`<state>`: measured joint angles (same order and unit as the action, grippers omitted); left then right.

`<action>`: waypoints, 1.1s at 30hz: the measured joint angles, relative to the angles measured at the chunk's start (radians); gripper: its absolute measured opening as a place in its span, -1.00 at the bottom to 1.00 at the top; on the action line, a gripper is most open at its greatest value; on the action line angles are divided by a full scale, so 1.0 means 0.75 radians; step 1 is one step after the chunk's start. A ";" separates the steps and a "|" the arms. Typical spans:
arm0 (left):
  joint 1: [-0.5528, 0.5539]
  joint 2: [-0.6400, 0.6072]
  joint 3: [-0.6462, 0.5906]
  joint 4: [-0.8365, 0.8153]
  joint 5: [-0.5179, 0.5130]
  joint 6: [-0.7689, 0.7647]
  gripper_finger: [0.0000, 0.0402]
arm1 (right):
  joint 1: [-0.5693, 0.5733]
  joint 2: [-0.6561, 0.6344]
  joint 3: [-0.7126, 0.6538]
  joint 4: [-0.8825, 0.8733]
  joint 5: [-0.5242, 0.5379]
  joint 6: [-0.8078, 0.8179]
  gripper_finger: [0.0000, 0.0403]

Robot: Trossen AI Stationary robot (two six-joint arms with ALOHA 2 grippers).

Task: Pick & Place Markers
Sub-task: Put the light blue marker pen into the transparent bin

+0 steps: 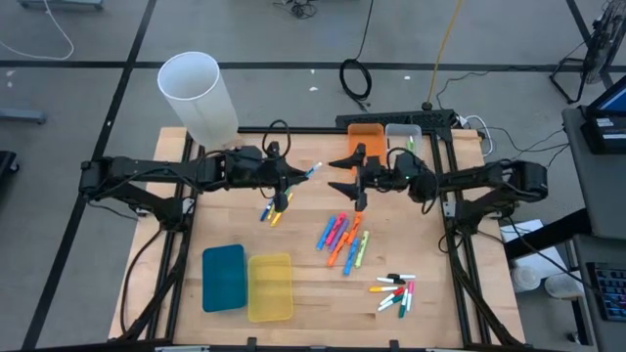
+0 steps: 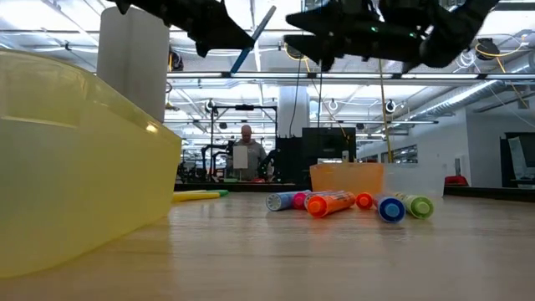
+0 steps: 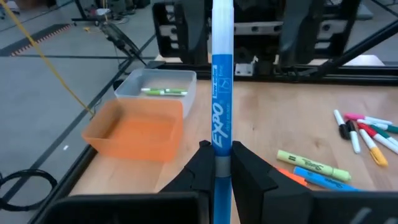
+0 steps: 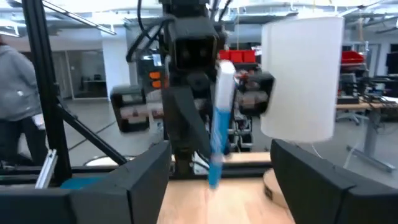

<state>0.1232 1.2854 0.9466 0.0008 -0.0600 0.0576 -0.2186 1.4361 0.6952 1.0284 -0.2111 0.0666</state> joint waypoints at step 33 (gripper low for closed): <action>-0.010 -0.001 0.003 0.055 -0.003 -0.024 -0.33 | -0.030 0.144 0.324 -0.298 0.013 -0.154 -0.88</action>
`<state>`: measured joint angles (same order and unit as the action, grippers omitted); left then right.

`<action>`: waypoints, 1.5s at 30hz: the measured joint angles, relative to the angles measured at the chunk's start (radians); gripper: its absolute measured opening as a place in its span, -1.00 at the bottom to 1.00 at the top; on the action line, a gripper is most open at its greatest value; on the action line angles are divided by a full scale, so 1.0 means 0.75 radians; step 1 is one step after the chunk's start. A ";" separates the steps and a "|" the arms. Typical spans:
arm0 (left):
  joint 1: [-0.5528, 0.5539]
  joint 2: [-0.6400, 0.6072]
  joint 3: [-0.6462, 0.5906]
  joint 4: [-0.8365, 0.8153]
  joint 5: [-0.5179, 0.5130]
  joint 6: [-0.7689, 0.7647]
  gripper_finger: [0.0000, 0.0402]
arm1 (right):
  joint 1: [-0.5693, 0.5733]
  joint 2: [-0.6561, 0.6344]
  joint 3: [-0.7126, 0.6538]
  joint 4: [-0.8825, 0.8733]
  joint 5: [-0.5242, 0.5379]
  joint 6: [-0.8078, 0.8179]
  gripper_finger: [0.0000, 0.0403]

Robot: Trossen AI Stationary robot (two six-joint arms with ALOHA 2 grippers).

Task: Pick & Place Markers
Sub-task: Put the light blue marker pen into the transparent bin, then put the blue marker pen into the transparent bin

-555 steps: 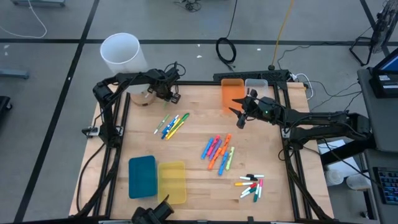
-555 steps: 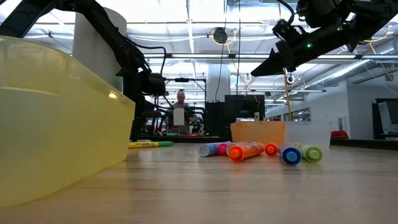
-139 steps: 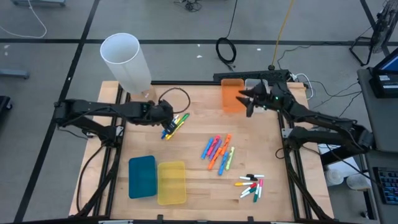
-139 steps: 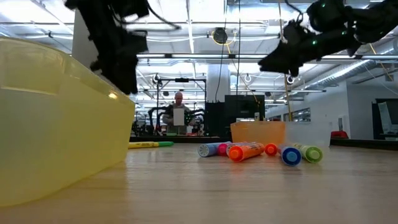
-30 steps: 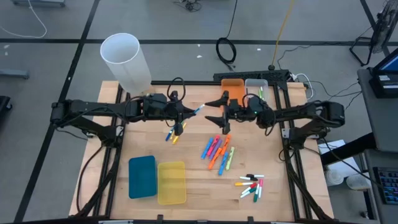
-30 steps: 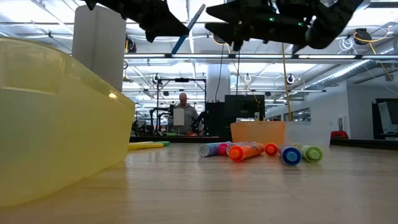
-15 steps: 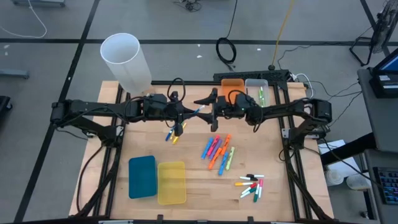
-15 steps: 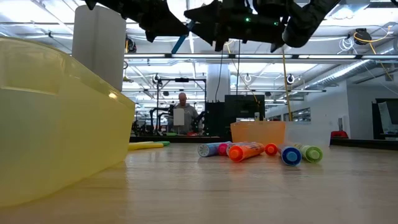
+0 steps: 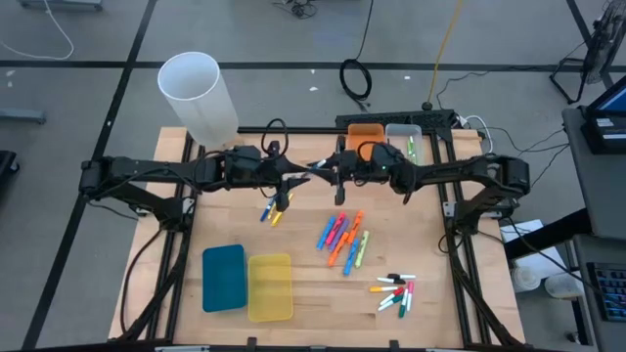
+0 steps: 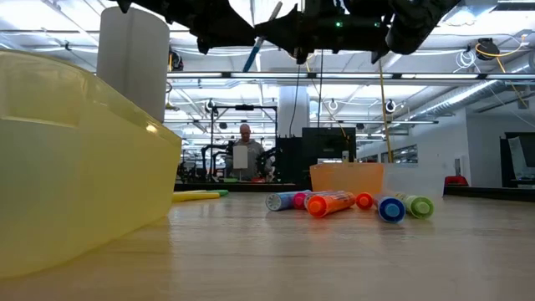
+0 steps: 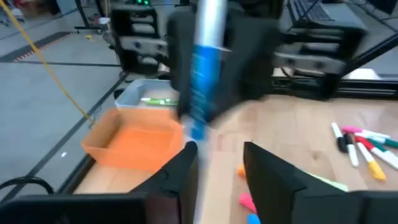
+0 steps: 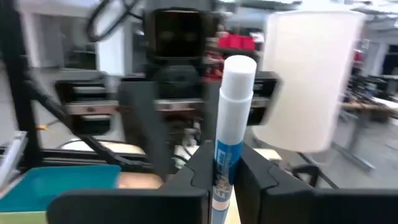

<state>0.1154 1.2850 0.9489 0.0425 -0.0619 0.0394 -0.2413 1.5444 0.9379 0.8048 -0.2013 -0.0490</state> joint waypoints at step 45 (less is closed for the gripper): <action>-0.057 0.103 -0.001 -0.174 -0.140 -0.069 -0.06 | -0.638 -0.843 -0.586 -1.098 0.760 0.179 -0.01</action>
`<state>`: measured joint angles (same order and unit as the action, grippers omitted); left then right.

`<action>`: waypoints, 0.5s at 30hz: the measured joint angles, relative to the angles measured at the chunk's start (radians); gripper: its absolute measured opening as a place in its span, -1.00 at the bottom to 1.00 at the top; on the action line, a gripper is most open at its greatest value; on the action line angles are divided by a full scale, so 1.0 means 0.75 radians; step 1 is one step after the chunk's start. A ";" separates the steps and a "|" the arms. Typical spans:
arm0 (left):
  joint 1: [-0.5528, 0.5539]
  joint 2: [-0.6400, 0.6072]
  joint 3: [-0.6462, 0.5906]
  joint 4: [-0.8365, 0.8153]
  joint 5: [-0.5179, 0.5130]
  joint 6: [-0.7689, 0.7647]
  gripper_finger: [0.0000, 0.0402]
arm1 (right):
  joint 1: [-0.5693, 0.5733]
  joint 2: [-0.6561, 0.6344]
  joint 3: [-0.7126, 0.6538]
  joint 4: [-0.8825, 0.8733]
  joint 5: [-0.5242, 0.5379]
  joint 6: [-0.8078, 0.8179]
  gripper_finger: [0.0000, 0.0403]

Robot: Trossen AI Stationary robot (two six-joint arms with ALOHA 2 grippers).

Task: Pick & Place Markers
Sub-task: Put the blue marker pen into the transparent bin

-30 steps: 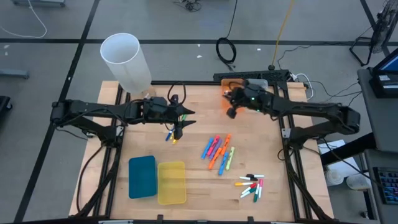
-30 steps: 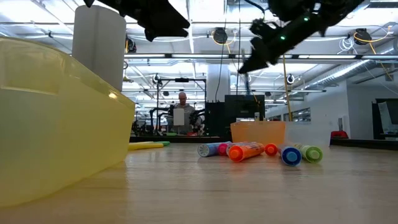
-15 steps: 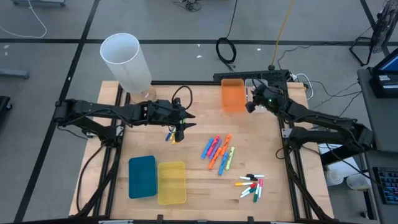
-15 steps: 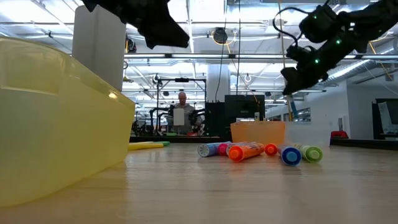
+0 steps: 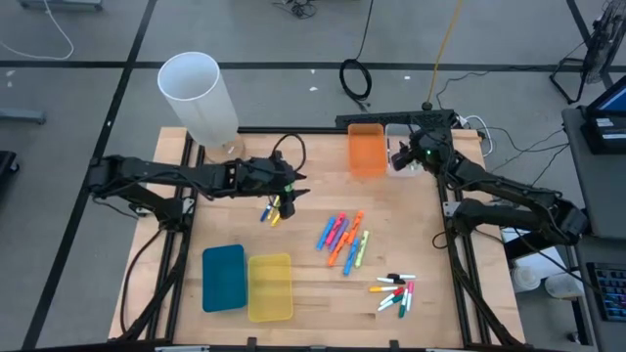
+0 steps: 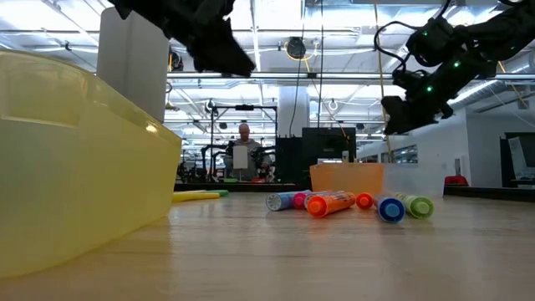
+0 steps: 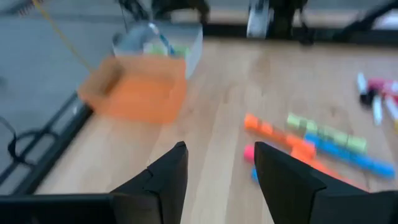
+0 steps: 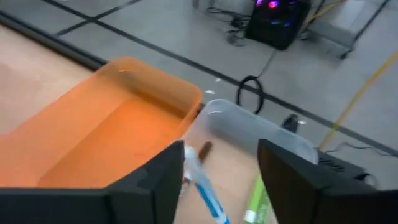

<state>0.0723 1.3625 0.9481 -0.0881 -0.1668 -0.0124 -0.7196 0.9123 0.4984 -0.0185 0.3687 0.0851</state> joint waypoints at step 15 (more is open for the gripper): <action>0.090 -0.001 -0.001 -0.613 -0.084 -0.433 -0.21 | 0.004 -0.029 0.001 0.297 -0.561 0.033 0.18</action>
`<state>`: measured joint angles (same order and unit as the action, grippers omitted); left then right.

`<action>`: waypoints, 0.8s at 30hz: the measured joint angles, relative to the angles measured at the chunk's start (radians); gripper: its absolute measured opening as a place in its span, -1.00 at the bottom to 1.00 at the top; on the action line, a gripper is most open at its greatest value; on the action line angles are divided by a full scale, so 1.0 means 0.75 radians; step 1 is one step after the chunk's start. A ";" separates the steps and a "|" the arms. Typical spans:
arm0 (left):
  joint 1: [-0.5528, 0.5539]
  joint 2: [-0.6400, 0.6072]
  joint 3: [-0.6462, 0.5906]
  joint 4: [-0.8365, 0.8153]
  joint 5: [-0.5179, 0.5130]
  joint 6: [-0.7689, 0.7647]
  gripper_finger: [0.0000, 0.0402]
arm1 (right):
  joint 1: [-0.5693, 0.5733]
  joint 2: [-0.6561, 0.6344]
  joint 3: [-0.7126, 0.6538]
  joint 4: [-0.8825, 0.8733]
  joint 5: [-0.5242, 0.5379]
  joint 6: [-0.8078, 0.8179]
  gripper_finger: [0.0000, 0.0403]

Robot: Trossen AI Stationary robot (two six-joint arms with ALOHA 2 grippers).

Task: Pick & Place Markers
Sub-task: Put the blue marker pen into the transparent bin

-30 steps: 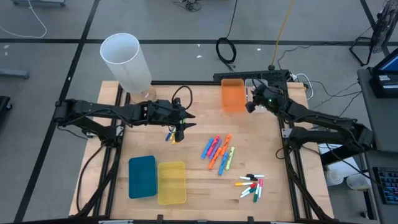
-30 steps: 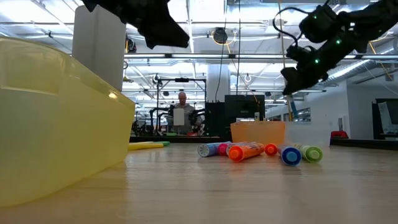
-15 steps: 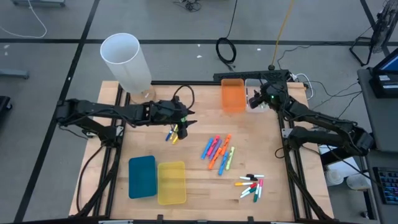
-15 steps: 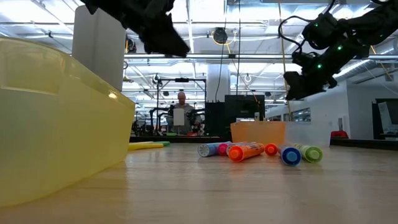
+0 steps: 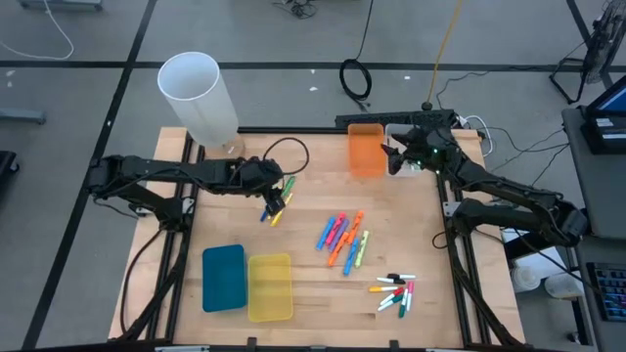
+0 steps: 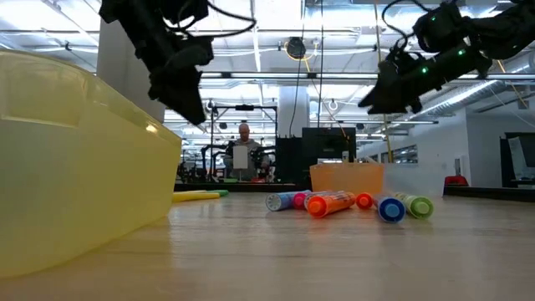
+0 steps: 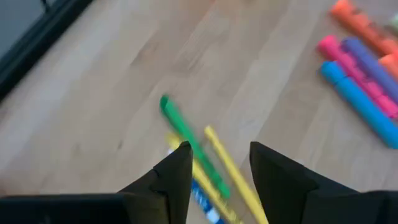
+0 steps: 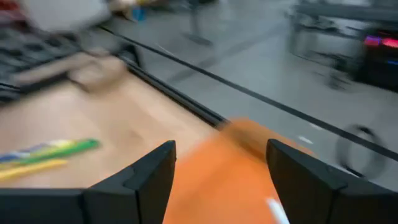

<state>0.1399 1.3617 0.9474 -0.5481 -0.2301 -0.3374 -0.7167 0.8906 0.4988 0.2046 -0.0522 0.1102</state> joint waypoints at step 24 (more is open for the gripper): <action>0.068 0.324 0.001 -0.278 0.201 -0.277 0.10 | 0.299 -0.097 0.001 0.290 -0.250 -0.123 0.14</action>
<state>0.1909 1.6044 0.9478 -0.7567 -0.0795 -0.5449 -0.4922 0.8178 0.4995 0.4220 -0.2393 0.0181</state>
